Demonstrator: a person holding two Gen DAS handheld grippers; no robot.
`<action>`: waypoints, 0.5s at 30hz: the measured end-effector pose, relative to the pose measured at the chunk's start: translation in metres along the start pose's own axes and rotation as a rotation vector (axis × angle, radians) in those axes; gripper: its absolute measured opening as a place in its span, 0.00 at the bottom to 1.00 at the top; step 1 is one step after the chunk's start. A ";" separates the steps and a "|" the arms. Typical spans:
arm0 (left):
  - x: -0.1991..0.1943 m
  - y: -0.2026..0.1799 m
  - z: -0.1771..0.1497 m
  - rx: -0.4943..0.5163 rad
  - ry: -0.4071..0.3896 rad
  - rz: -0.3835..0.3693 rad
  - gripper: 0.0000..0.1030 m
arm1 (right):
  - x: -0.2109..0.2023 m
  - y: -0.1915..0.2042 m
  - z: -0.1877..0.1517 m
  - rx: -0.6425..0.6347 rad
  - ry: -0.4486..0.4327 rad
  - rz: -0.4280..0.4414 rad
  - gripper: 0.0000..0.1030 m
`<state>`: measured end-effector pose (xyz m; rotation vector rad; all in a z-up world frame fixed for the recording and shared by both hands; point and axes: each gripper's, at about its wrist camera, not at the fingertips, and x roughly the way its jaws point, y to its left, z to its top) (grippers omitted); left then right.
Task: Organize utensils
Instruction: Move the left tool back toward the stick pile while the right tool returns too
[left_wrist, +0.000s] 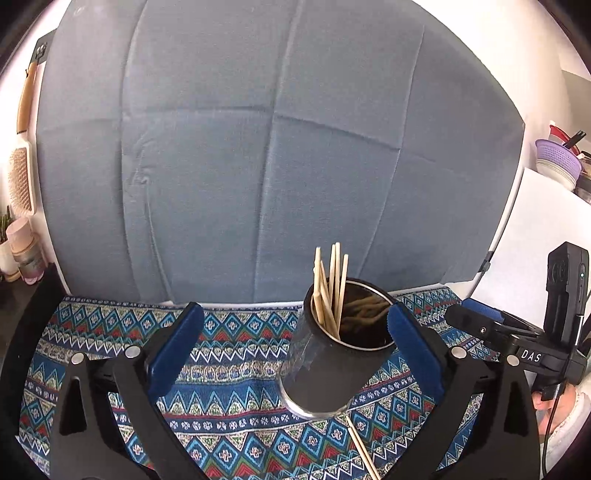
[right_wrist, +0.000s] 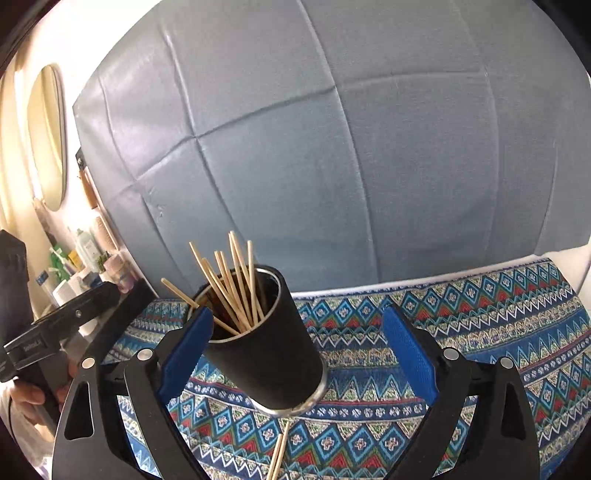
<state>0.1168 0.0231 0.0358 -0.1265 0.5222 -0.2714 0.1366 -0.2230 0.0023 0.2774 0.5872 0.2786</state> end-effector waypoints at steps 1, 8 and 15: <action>0.001 0.002 -0.003 -0.012 0.018 0.010 0.95 | 0.003 -0.001 -0.004 0.003 0.037 -0.007 0.86; 0.008 0.013 -0.032 -0.056 0.138 0.072 0.95 | 0.028 0.004 -0.052 -0.069 0.275 -0.095 0.86; 0.011 0.022 -0.060 -0.113 0.228 0.097 0.95 | 0.047 0.013 -0.115 -0.128 0.473 -0.156 0.86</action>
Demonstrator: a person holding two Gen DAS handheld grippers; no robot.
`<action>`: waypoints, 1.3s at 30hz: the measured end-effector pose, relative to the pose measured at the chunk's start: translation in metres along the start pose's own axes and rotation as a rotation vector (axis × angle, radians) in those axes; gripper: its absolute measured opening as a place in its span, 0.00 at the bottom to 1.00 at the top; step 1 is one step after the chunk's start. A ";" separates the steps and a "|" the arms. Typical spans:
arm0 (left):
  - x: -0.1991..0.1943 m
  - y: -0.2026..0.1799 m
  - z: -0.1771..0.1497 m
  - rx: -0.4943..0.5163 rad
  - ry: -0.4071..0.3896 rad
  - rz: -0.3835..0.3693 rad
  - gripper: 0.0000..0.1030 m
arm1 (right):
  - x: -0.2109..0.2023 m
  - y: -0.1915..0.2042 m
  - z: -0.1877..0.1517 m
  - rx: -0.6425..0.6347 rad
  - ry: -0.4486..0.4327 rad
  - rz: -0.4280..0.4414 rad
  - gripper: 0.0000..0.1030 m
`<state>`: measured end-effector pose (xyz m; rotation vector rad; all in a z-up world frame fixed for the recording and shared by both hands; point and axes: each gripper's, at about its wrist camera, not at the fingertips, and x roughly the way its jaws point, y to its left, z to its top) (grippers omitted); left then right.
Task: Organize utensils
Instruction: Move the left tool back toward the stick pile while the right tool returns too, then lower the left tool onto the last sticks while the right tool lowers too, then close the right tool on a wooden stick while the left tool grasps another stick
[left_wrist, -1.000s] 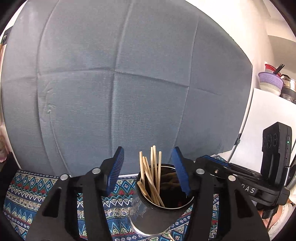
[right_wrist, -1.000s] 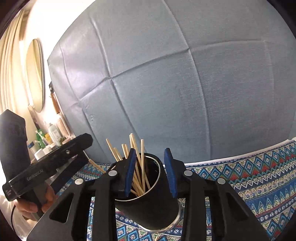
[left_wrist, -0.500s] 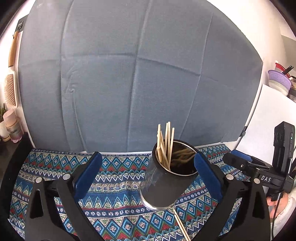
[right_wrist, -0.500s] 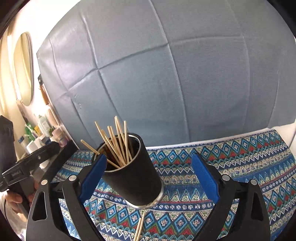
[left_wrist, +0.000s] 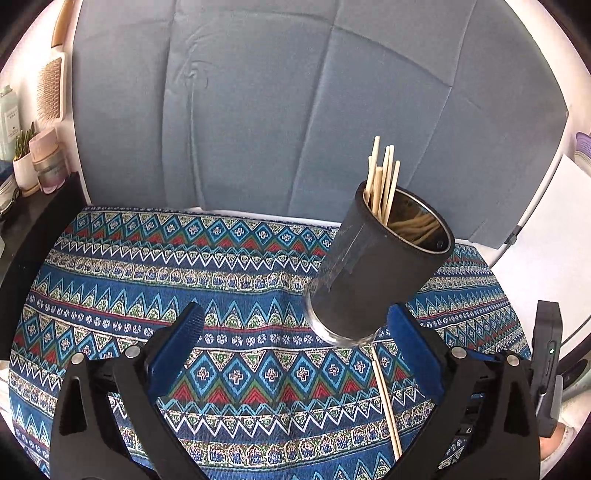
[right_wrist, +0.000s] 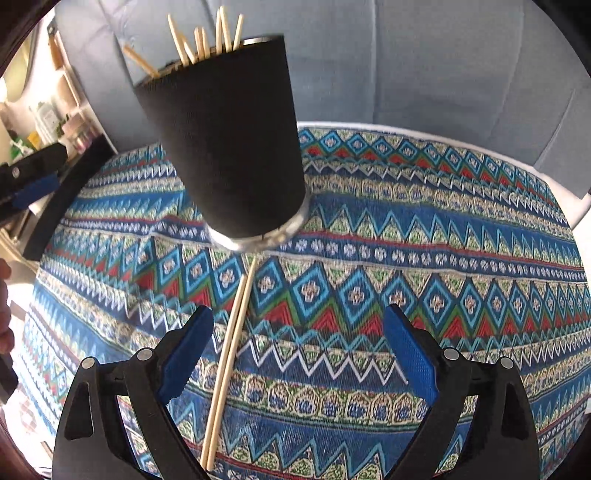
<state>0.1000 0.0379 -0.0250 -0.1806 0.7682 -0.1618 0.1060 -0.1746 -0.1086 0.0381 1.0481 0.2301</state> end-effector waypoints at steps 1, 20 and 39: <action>0.001 0.001 -0.003 -0.010 0.013 0.001 0.95 | 0.005 0.002 -0.006 -0.006 0.026 -0.010 0.86; 0.028 0.004 -0.035 -0.015 0.190 0.066 0.95 | 0.038 0.022 -0.030 0.017 0.192 -0.068 0.86; 0.062 -0.030 -0.058 0.071 0.361 0.090 0.94 | 0.032 0.020 -0.017 -0.003 0.206 -0.082 0.06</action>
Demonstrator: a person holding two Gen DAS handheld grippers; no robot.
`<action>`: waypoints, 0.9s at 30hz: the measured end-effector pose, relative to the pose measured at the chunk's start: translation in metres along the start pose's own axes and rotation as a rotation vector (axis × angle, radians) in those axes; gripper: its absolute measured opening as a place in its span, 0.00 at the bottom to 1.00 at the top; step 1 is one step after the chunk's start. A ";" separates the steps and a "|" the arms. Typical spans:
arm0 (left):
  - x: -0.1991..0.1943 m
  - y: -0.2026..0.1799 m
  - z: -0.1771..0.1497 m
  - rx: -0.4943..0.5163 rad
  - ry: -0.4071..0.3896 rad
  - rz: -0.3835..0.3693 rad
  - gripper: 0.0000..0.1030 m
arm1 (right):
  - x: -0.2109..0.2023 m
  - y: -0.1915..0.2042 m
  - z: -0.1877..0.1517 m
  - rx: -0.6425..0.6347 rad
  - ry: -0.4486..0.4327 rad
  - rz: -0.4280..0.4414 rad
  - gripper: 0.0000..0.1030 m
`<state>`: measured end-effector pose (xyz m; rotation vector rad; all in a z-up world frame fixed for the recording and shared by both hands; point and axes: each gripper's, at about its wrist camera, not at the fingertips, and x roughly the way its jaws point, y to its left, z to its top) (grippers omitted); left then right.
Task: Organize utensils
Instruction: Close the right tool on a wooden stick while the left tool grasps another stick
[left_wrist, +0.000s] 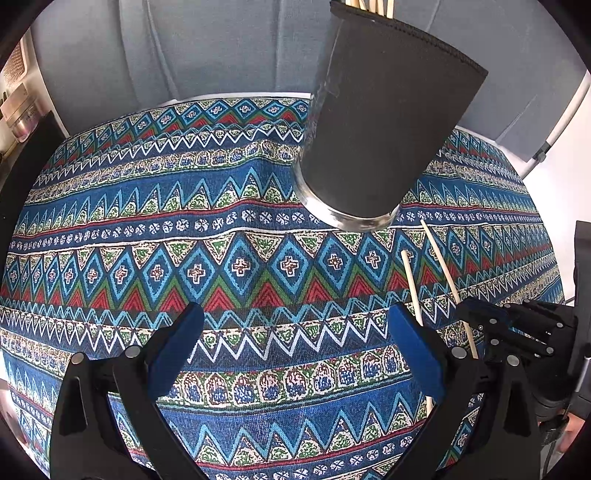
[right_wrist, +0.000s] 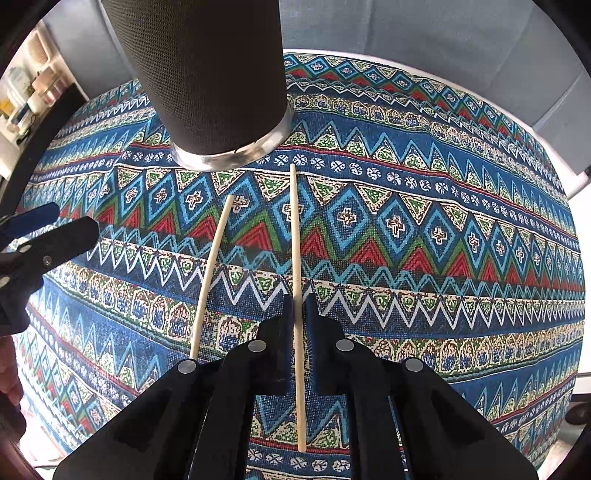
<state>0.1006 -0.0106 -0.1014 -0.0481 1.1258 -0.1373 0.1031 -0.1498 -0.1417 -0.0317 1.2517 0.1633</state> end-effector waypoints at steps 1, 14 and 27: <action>0.002 -0.003 0.000 0.003 0.013 -0.004 0.94 | 0.000 -0.001 0.000 0.004 0.005 0.002 0.04; 0.042 -0.066 -0.006 0.105 0.215 0.046 0.94 | -0.025 -0.060 -0.027 0.106 0.009 0.021 0.05; 0.070 -0.093 -0.004 0.074 0.331 0.113 0.89 | -0.063 -0.125 -0.067 0.161 -0.012 0.034 0.05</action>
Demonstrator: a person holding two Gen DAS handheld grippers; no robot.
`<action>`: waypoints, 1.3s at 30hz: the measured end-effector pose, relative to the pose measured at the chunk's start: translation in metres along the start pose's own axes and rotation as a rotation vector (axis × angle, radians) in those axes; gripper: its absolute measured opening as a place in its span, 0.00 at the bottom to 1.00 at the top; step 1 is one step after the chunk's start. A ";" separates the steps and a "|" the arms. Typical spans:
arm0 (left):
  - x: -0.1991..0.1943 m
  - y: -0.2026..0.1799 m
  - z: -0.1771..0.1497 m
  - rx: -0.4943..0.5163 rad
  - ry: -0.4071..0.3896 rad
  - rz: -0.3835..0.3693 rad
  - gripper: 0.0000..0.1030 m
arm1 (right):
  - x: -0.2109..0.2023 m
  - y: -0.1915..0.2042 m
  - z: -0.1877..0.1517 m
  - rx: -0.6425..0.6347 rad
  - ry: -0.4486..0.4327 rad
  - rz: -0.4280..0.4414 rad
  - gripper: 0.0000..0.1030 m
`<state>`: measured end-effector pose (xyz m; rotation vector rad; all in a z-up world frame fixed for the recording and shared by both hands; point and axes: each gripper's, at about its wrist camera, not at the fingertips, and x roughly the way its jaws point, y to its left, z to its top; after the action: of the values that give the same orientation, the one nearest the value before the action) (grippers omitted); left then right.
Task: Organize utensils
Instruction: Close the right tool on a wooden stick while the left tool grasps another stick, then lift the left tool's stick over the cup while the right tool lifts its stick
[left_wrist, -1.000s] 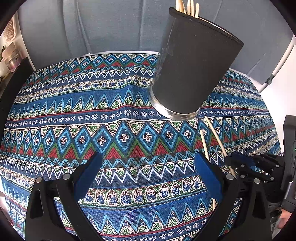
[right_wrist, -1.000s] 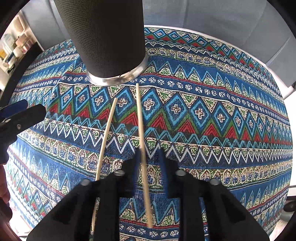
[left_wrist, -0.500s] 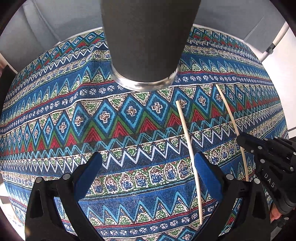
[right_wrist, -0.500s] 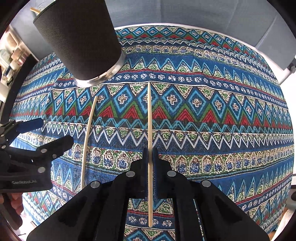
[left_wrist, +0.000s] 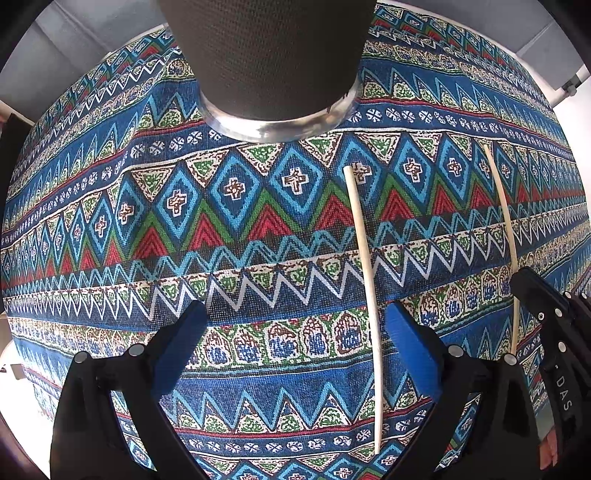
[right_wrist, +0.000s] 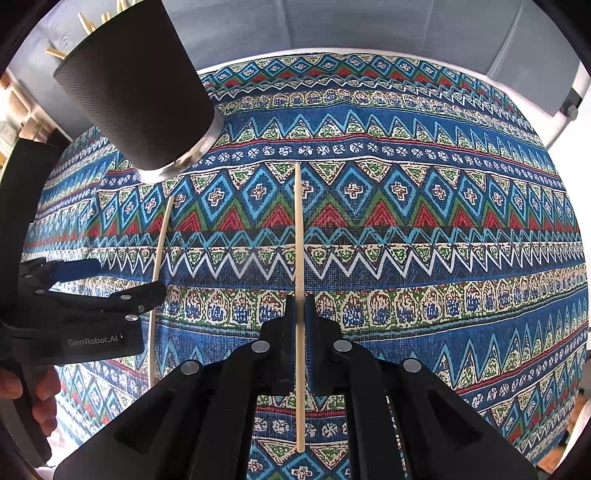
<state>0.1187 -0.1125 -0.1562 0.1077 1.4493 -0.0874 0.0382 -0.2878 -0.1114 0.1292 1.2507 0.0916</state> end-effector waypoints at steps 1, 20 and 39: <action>-0.001 -0.005 -0.001 0.012 -0.008 -0.003 0.84 | -0.002 -0.004 -0.001 0.003 0.000 0.001 0.05; -0.035 0.065 -0.031 -0.086 -0.018 -0.180 0.04 | -0.009 0.023 0.012 0.029 -0.025 0.054 0.05; -0.132 0.107 -0.017 -0.084 -0.246 -0.092 0.04 | -0.088 0.052 0.061 -0.066 -0.224 0.059 0.05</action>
<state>0.0996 -0.0053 -0.0246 -0.0377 1.2097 -0.1113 0.0687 -0.2515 -0.0025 0.1162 1.0194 0.1650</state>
